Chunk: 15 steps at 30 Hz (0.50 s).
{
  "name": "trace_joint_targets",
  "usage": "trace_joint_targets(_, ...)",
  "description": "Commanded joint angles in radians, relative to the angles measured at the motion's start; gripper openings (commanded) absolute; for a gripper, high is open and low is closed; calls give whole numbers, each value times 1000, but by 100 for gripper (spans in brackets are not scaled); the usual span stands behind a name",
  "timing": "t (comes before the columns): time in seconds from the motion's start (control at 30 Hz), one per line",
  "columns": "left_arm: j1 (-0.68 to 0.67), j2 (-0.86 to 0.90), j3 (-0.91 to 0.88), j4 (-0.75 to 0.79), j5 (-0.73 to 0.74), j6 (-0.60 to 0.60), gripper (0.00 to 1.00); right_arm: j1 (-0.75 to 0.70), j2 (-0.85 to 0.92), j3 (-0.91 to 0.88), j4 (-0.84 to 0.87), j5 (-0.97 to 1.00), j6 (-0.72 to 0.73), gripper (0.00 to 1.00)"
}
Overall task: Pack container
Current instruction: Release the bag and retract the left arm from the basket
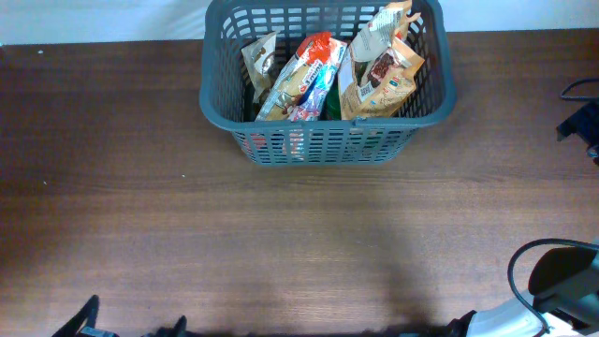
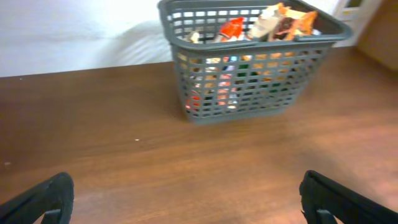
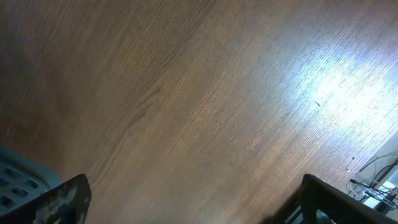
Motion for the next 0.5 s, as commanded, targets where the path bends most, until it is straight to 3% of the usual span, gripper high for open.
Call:
trace_joint_targets(0.0, 6, 0, -3, -7, 60, -16, 99, -6, -15, -2, 0, 2, 9, 99)
trace_joint_targets(0.13, 6, 0, -3, -42, 61, -17, 99, -6, -15, -2, 0, 2, 9, 99)
trace_joint_targets(0.33, 6, 0, -25, 36, 111, -11, 99, -6, -15, -2, 0, 2, 9, 99)
trace_joint_targets(0.47, 6, 0, -133, 126, 109, -2, 99, -6, -15, -2, 0, 2, 9, 99)
